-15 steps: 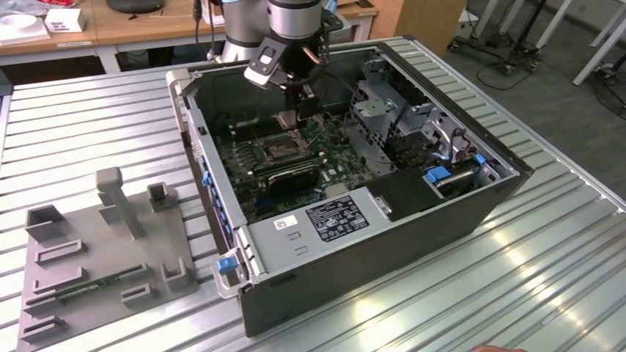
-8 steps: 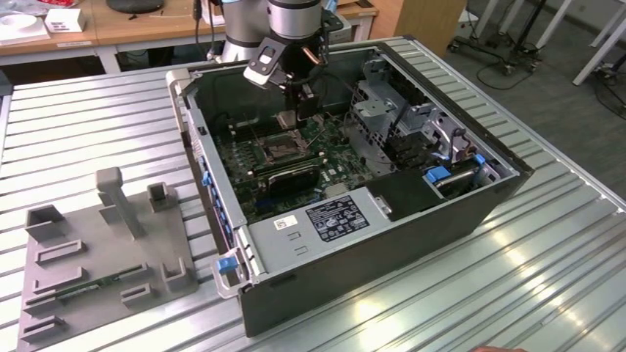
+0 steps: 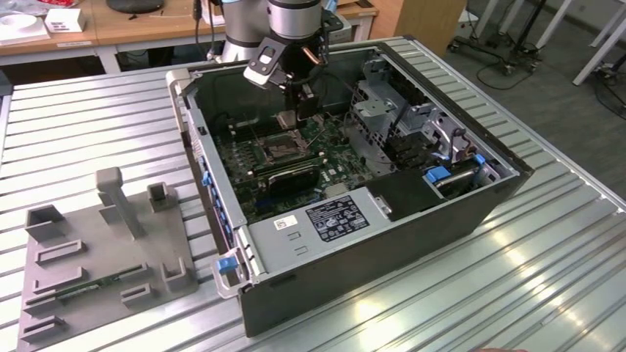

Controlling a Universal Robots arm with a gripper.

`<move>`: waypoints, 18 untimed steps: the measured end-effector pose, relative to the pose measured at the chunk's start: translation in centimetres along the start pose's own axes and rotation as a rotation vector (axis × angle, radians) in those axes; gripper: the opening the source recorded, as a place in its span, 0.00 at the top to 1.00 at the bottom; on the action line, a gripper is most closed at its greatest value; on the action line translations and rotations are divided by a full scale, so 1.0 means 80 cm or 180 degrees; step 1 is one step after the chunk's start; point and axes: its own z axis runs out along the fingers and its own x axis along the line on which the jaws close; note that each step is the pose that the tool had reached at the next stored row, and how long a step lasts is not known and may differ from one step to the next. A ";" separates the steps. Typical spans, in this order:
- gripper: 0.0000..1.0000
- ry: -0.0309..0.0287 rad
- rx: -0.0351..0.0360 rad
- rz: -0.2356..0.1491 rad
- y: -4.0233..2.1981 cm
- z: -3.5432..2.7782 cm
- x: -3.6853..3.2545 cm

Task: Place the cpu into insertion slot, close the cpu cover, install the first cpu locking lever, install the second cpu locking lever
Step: 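Place the cpu into insertion slot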

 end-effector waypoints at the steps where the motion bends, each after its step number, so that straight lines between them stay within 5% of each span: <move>1: 0.46 0.0000 0.0000 0.0001 -0.0006 0.0001 0.0000; 7: 0.46 0.0000 0.0000 0.0000 -0.0101 0.0009 0.0009; 18: 0.46 0.0000 0.0000 0.0000 -0.0107 0.0018 0.0009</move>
